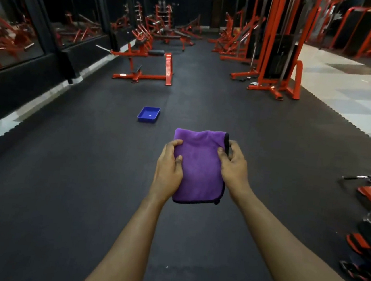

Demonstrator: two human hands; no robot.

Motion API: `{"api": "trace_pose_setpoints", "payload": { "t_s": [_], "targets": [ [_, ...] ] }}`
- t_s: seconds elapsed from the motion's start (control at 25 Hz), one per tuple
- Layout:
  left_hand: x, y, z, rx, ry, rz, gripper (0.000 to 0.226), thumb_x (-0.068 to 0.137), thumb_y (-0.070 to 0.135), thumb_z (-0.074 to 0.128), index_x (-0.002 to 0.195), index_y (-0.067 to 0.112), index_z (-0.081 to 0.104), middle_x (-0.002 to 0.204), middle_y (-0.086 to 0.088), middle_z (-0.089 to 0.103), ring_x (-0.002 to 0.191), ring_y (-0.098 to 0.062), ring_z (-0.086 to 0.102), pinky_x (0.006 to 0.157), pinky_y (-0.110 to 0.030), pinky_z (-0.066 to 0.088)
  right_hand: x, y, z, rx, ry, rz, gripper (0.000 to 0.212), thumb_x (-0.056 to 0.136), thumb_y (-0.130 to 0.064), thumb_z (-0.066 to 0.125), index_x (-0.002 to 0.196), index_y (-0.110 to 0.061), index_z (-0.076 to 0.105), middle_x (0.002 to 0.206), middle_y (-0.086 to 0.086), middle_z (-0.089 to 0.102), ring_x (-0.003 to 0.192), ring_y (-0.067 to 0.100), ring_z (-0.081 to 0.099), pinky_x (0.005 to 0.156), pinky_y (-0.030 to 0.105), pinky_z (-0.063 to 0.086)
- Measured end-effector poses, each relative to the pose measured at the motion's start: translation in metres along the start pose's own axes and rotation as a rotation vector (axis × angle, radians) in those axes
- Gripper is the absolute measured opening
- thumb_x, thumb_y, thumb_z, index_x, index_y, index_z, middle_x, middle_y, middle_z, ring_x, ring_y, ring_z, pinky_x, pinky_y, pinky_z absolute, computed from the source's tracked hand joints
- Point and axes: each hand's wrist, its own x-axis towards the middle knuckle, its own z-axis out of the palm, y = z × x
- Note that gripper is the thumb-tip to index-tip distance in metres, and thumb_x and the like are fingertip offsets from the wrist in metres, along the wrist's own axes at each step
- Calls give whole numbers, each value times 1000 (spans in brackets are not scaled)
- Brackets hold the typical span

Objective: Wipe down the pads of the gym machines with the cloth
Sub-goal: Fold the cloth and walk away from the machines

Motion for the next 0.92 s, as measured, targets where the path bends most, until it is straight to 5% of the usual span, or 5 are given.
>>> {"api": "trace_pose_setpoints", "payload": {
  "t_s": [0.24, 0.48, 0.8, 0.92],
  "targets": [
    [192, -100, 54, 22, 19, 2, 41, 94, -2, 50, 134, 9, 52, 131, -4, 56, 114, -11, 53, 101, -19, 41, 207, 67, 74, 3, 1, 6, 8, 100, -17, 58, 98, -24, 61, 87, -12, 71, 82, 6, 63, 84, 40, 55],
    [373, -183, 84, 40, 59, -31, 41, 94, -2, 51, 134, 8, 52, 130, -5, 56, 115, -15, 54, 102, -26, 43, 394, 96, 153, -23, -29, -9, 5, 100, -17, 58, 103, -18, 62, 92, -8, 72, 84, 5, 64, 82, 32, 53],
    [620, -329, 124, 2, -6, 3, 42, 93, -3, 50, 134, 8, 52, 131, -4, 57, 115, -8, 51, 96, -2, 33, 633, 165, 271, -70, 46, 14, 7, 100, -22, 59, 105, -24, 64, 93, -11, 72, 93, 13, 68, 89, 41, 56],
    [718, -374, 132, -1, -15, 22, 42, 93, -3, 50, 134, 8, 52, 132, -4, 57, 116, -7, 51, 97, 0, 30, 723, 173, 317, -60, 57, 7, 7, 101, -20, 58, 105, -23, 63, 90, -14, 72, 86, 4, 66, 83, 34, 54]
  ]
}}
